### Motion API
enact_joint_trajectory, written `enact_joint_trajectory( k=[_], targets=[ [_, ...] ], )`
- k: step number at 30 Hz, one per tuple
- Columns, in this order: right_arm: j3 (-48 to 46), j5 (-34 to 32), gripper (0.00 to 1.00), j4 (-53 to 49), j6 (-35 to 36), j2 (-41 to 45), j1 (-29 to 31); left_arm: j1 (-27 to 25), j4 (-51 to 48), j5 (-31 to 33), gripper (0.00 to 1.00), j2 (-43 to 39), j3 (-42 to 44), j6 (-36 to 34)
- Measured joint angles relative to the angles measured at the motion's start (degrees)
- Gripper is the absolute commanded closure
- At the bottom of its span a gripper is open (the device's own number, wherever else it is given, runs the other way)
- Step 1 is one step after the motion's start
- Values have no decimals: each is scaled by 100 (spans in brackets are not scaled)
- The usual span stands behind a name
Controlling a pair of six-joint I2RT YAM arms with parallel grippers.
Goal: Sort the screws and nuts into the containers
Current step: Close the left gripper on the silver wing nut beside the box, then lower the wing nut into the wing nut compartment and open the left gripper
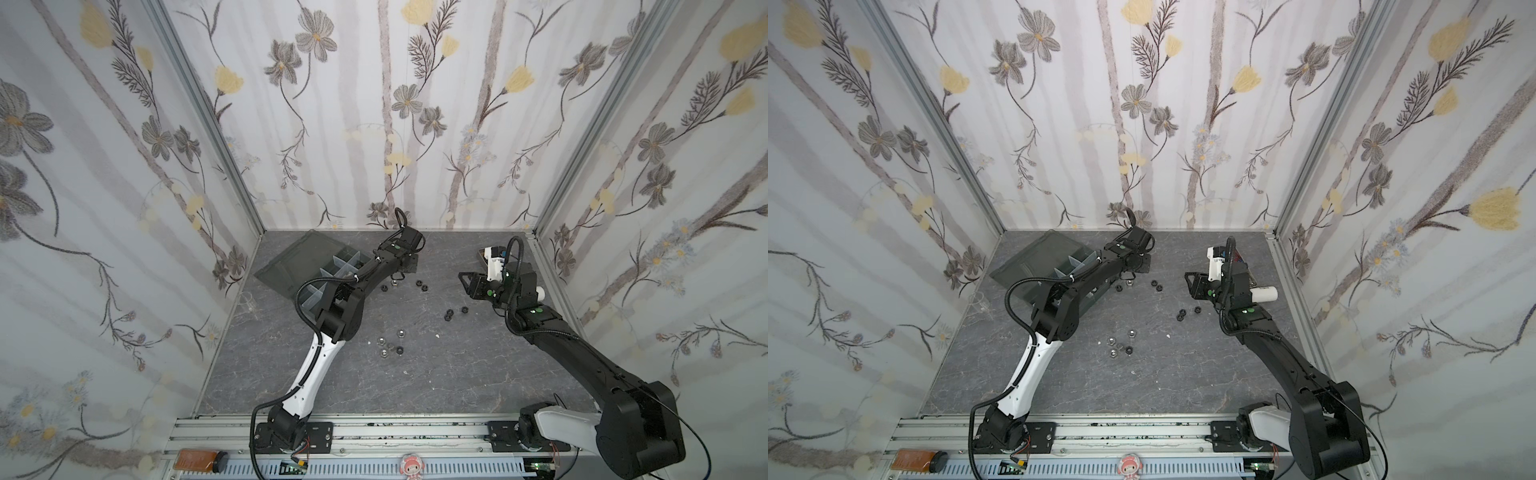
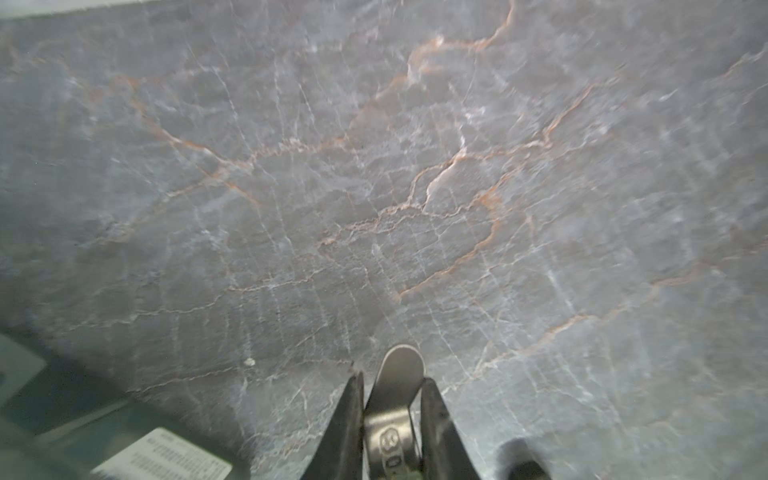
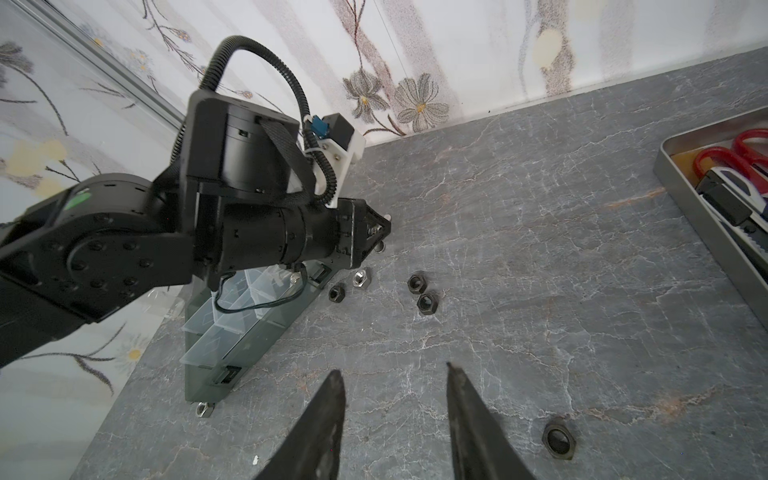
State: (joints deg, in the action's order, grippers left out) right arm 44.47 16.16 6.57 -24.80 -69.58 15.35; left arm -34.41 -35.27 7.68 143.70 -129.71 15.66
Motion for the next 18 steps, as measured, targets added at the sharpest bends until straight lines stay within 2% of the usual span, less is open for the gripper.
enact_joint_trajectory(
  k=[6, 14, 18],
  targets=[
    [-28, 20, 58, -76, -7, 162, 0, -48, 63, -48, 80, -732, 507, 85],
    [-361, 107, 57, -79, -118, 424, 9, -22, 428, -68, 80, -2061, 2135, 234],
    [-463, 151, 57, -57, -199, 470, 46, 52, 640, -39, 80, -2441, 2776, 278]
  ],
)
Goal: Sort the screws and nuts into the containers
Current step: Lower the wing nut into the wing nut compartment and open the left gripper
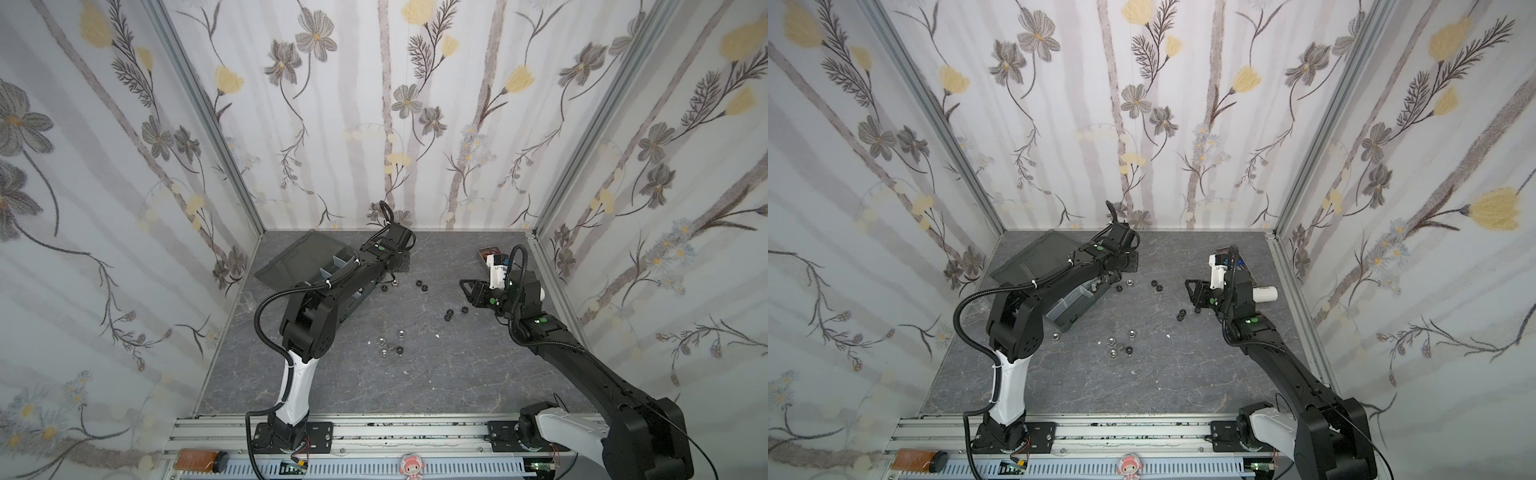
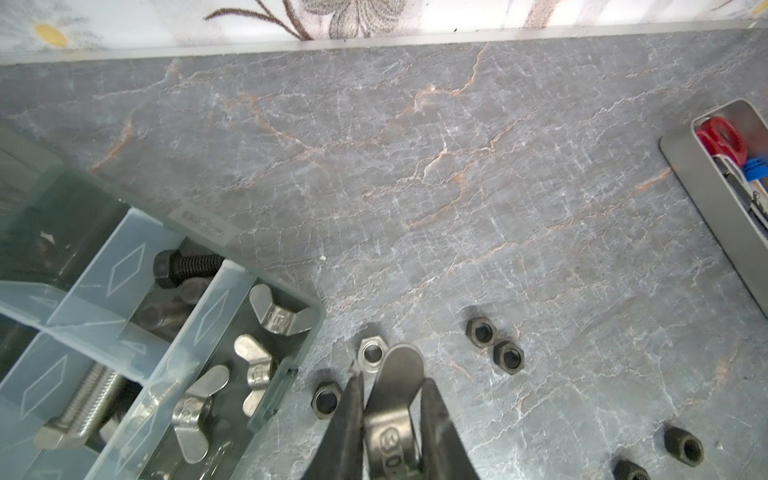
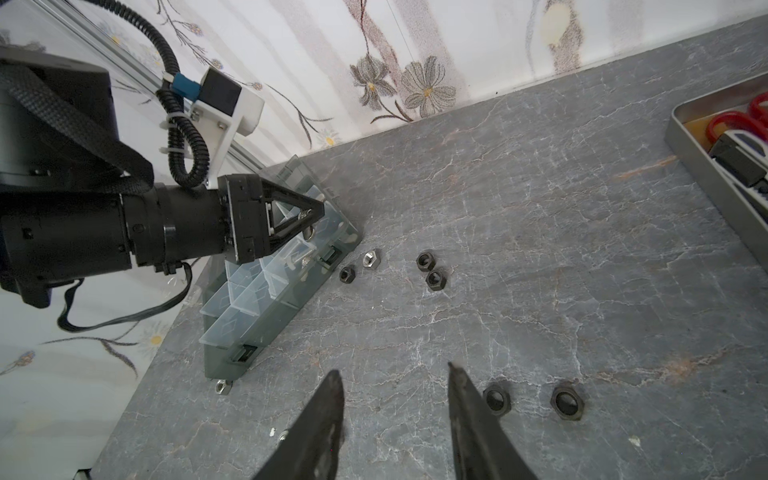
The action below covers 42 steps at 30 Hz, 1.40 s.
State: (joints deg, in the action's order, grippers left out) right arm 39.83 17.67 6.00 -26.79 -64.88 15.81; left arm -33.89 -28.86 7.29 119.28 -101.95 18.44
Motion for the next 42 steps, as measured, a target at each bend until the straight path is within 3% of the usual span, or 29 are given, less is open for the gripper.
enact_joint_trajectory(
  k=[10, 27, 35, 38, 42],
  targets=[
    [-50, 17, 57, 42, -122, -249, 326, 514, 428, -92, 80, -533, 1416, 262],
    [31, -4, 56, 87, -120, -732, 697, 901, 719, -254, 77, -448, 1672, 597],
    [46, -7, 56, 155, -122, -793, 748, 953, 717, -260, 60, -313, 1644, 610],
    [46, -7, 55, 155, -122, -817, 754, 953, 715, -260, 45, -315, 1582, 616],
    [68, -9, 55, 151, -122, -820, 776, 953, 691, -260, 36, -389, 1515, 625]
  ],
)
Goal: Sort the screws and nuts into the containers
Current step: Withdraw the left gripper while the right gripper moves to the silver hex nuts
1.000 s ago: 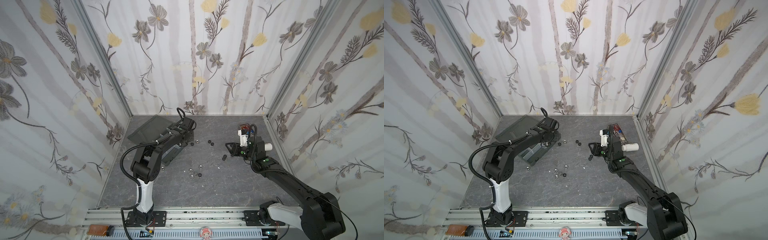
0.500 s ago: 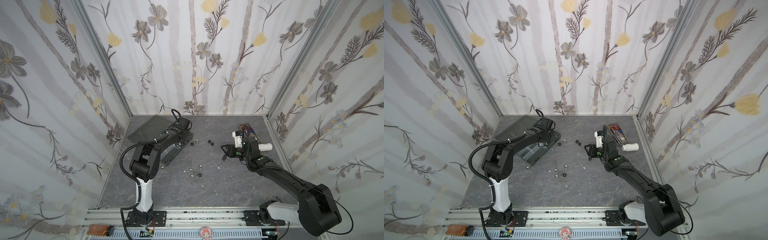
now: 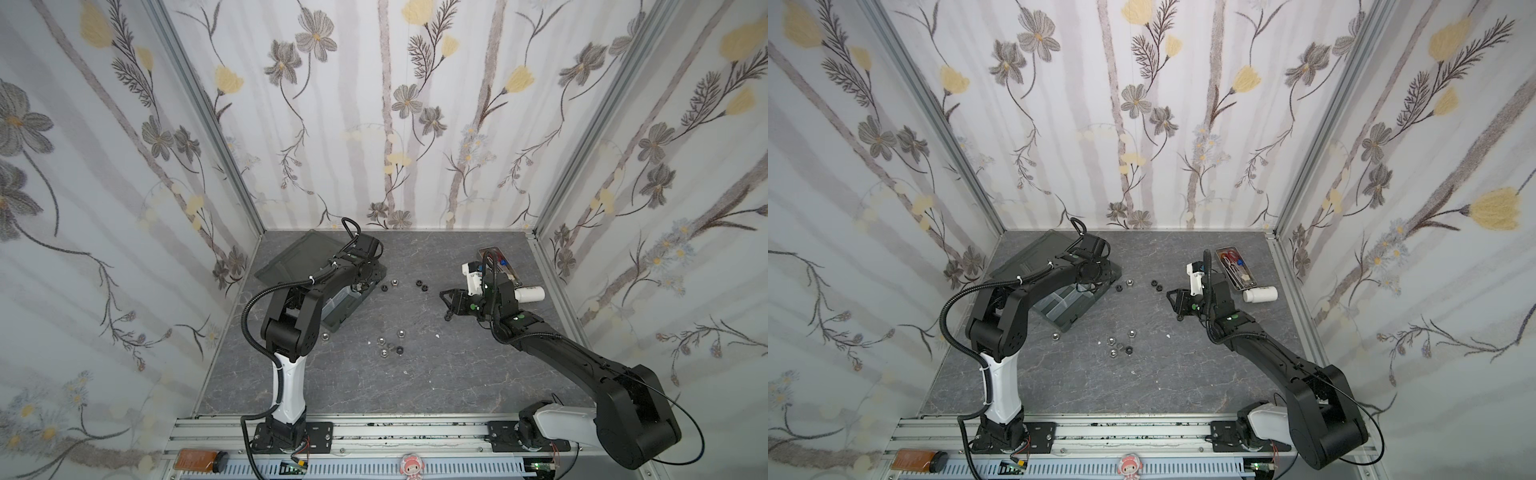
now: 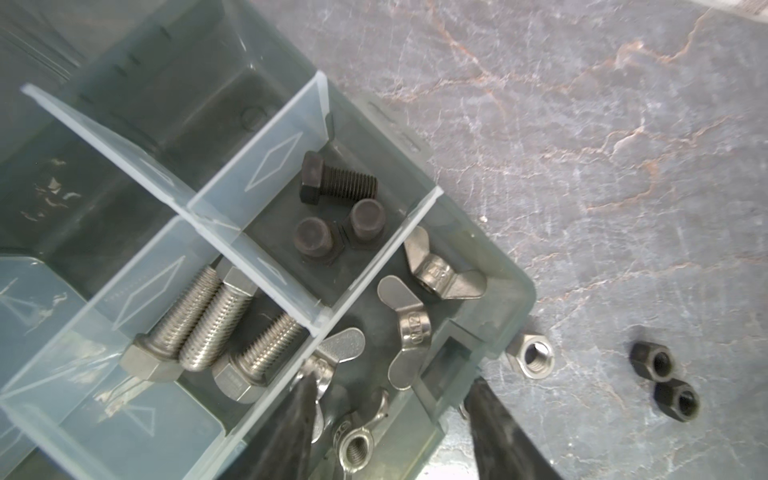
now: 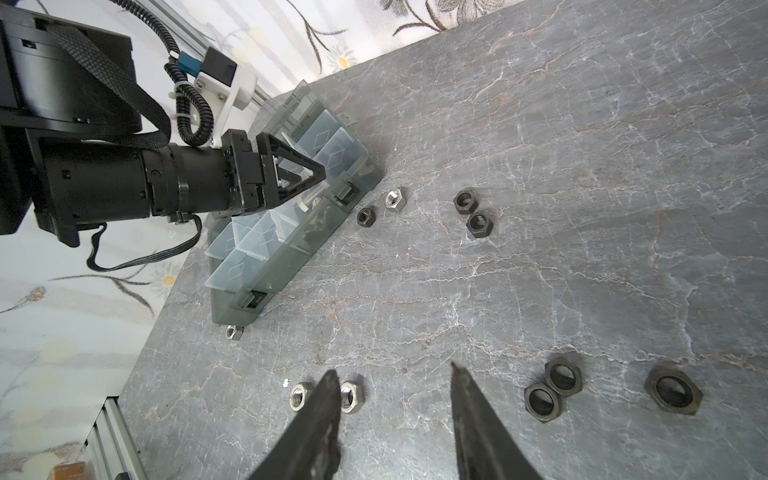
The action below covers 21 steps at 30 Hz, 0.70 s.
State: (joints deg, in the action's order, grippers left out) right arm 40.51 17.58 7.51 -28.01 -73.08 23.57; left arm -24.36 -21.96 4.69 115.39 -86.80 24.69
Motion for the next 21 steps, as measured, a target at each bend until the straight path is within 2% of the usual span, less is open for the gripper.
enact_joint_trajectory(
  k=[11, 15, 21],
  targets=[
    [254, -46, 50, -267, 26, -103, 184, -26, -57, -24, 18, -1099, 127, 120],
    [448, -170, 47, -372, 116, -149, 374, -76, -55, -35, 13, -1600, 420, 127],
    [546, -448, 44, -619, 216, -247, 798, -136, -55, -87, 1, -2507, 1095, 199]
  ],
)
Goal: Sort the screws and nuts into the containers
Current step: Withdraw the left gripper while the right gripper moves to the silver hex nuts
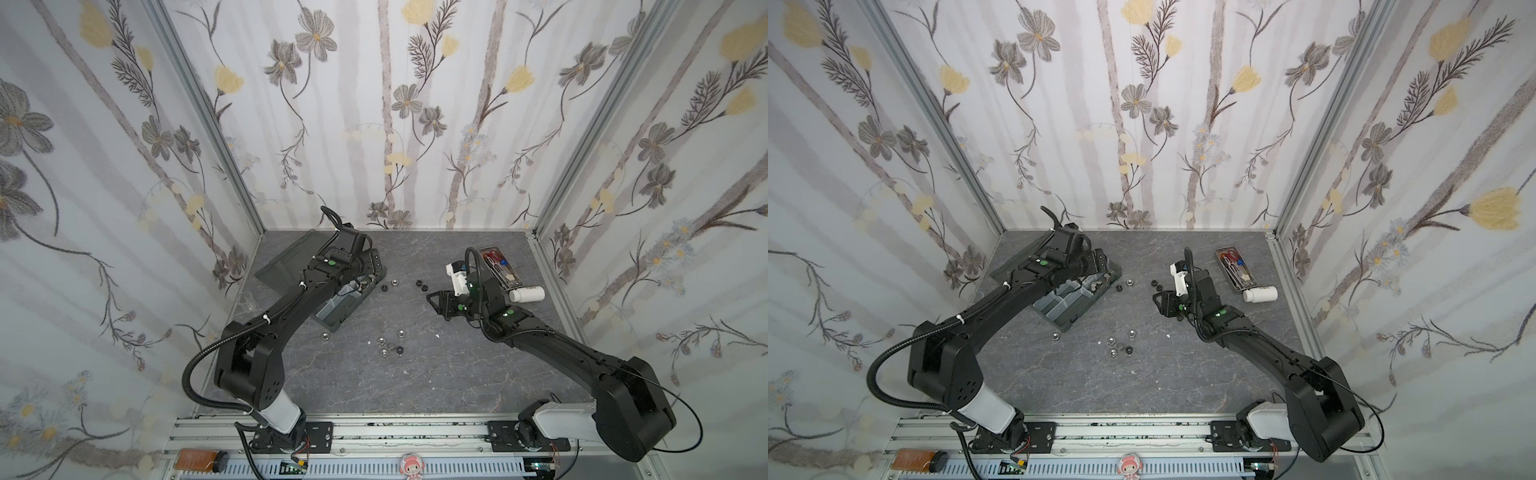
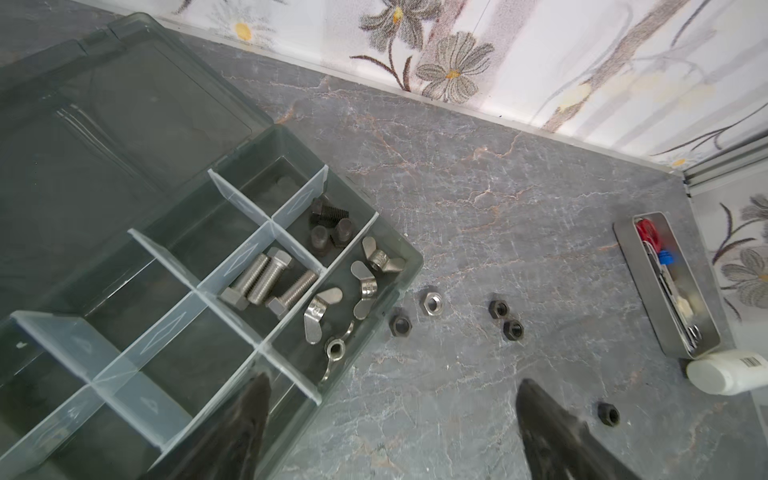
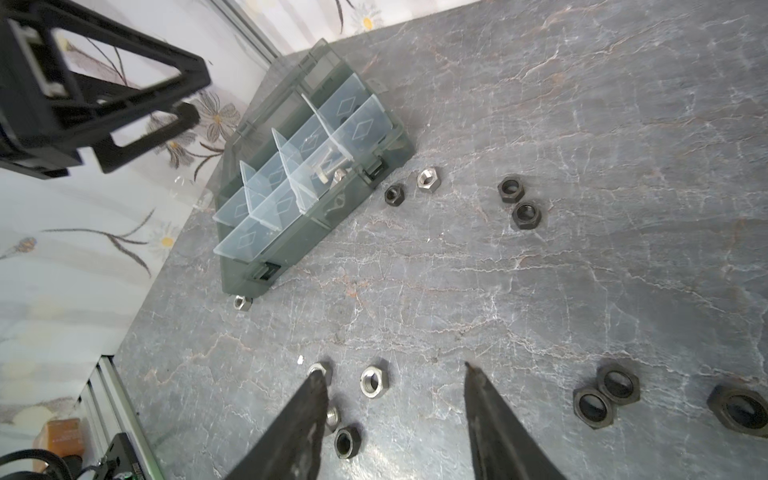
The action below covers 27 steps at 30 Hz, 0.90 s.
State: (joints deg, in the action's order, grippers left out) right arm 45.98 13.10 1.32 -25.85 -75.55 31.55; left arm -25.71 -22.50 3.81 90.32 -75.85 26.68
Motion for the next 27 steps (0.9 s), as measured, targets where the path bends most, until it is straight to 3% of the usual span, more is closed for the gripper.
enact_joint_trajectory(
  k=[14, 27],
  targets=[
    [391, -837, 42, -411, 63, -535, 1193, 13, -48, -79, 0, -2507, 1810, 188],
    [1215, -1670, 45, -1051, 76, -1626, 2251, 66, -601, -251, 0, -3899, 2124, 225]
  ],
)
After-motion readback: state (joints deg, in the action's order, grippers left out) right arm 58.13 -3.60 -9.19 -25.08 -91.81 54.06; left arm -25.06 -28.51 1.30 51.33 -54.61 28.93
